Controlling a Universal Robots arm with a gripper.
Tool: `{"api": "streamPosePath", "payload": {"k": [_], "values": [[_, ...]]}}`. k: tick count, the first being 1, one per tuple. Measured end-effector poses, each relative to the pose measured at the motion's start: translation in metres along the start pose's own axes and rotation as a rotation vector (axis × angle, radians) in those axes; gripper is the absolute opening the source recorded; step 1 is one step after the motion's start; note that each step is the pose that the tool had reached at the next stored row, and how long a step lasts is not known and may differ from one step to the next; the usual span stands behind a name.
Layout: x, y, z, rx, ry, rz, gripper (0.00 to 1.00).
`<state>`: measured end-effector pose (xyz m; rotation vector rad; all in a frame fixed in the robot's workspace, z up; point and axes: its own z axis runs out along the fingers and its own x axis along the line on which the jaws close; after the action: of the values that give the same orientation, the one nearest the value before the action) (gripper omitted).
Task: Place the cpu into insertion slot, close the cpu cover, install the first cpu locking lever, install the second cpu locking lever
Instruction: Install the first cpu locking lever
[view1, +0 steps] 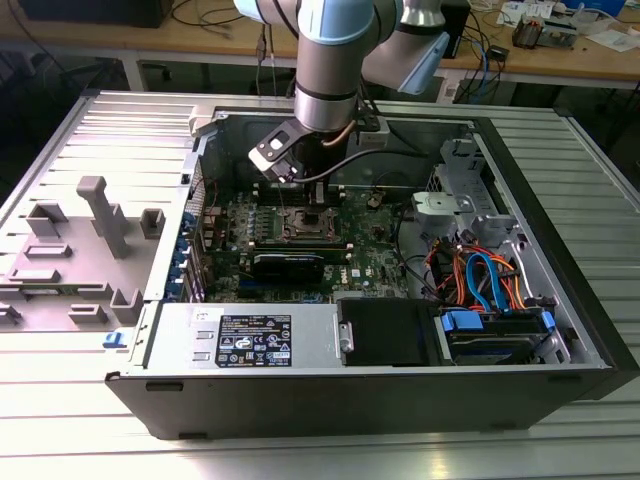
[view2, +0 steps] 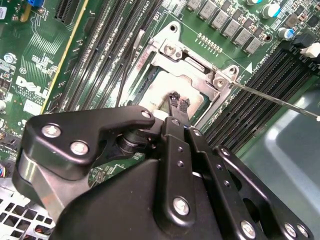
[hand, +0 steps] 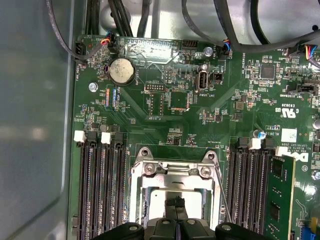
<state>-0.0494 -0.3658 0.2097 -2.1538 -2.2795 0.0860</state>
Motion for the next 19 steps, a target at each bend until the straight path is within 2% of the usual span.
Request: {"api": "streamPosePath", "payload": {"k": [19], "values": [[-0.0014, -0.0001, -0.0026, 0.0001, -0.0003, 0.0, 0.11]]}}
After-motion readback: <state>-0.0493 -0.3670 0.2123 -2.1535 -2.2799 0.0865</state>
